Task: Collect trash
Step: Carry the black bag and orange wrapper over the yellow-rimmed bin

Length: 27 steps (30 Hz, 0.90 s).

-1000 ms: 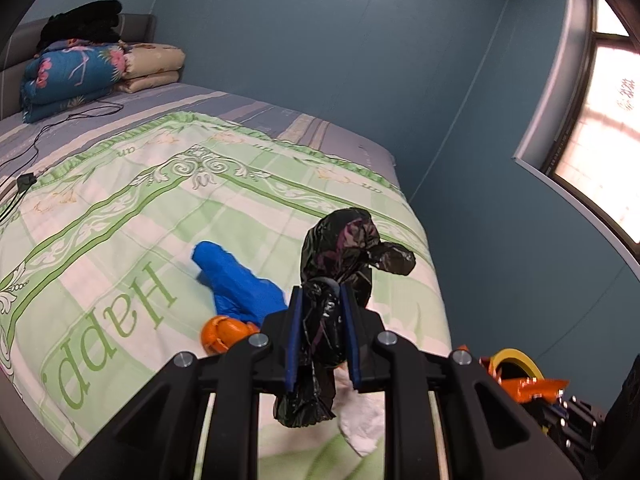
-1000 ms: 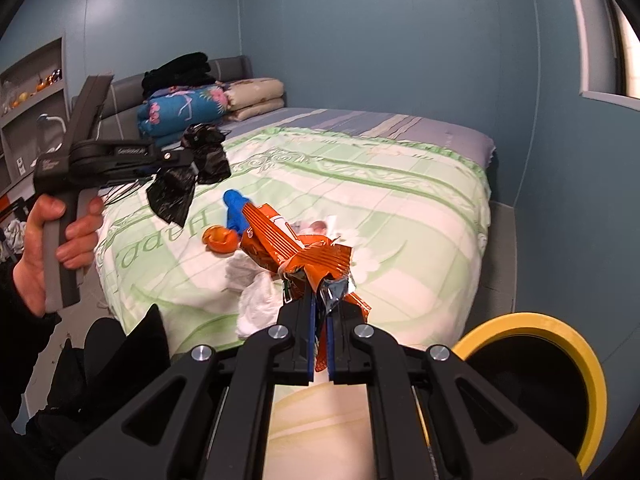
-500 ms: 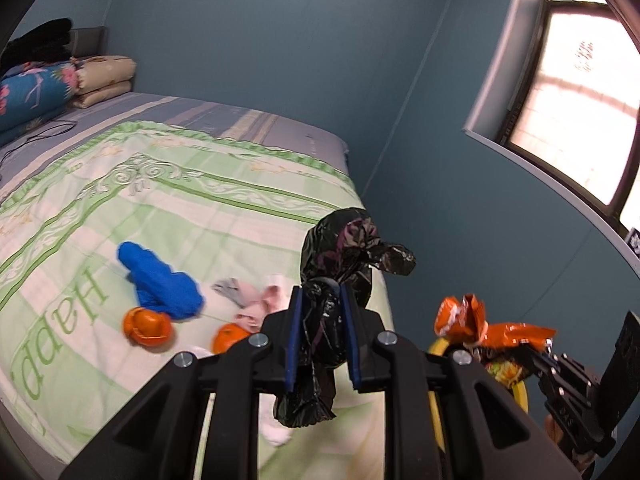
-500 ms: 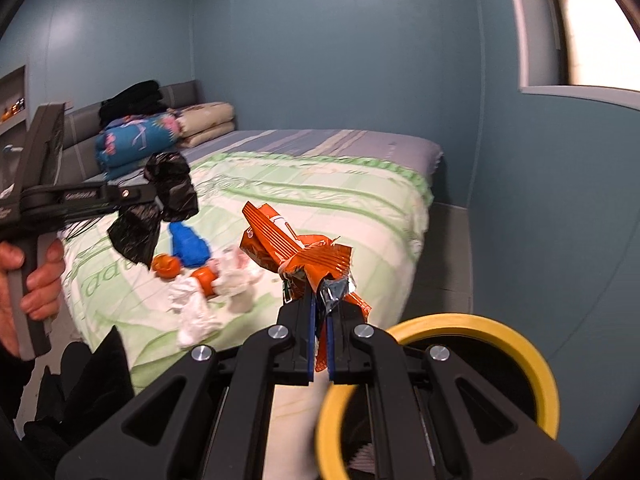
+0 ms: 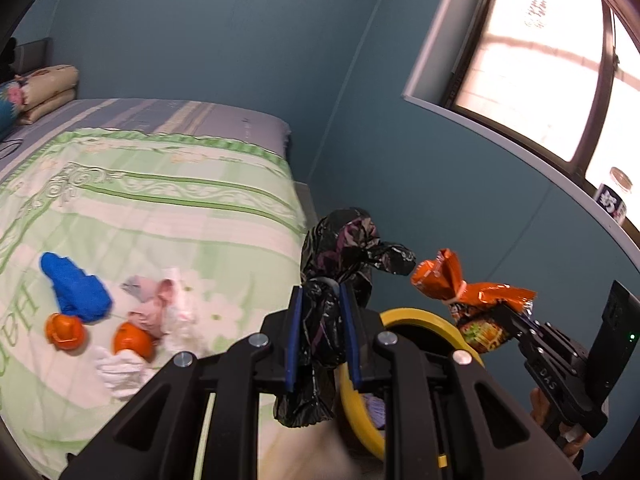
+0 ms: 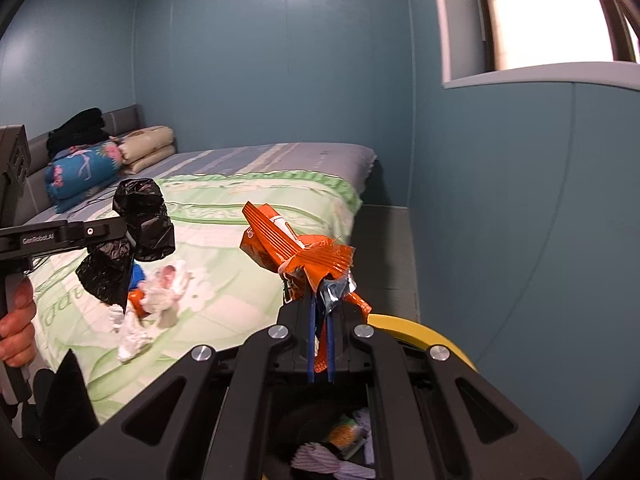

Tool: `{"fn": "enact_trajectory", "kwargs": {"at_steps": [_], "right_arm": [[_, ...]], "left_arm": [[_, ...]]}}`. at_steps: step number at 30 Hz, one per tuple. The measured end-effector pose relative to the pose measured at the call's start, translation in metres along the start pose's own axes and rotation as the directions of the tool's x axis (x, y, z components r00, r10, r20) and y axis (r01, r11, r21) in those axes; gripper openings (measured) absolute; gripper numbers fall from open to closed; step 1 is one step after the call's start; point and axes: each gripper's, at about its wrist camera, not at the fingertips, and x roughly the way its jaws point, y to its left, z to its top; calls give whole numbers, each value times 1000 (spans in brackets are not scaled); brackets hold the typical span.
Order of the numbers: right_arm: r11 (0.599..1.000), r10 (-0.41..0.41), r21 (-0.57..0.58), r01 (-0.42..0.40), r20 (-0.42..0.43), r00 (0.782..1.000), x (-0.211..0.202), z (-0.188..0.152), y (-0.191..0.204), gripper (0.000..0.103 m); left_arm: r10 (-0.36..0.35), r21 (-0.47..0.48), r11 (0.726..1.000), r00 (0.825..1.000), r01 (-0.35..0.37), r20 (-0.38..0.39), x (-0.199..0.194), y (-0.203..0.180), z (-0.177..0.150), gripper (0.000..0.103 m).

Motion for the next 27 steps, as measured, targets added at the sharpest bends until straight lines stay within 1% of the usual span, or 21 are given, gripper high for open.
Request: {"fn": "enact_trajectory", "kwargs": {"at_steps": [2, 7, 13, 18, 27], "right_arm": [[1000, -16, 12, 16, -3, 1000, -1, -2, -9, 3], [999, -42, 29, 43, -16, 999, -3, -7, -26, 3], [996, -74, 50, 76, -29, 997, -4, -14, -44, 3], [993, -88, 74, 91, -40, 995, -4, -18, -55, 3], [988, -105, 104, 112, -72, 992, 1, -24, -61, 3]], "left_arm": [[-25, 9, 1000, 1000, 25, -12, 8, -12, -1, 18], [-58, 47, 997, 998, 60, -40, 21, -37, -6, 18], [-91, 66, 993, 993, 96, -74, 35, -59, -15, 17], [-96, 83, 991, 990, 105, -101, 45, -68, -21, 17], [-93, 109, 988, 984, 110, -150, 62, -80, -35, 18]]}}
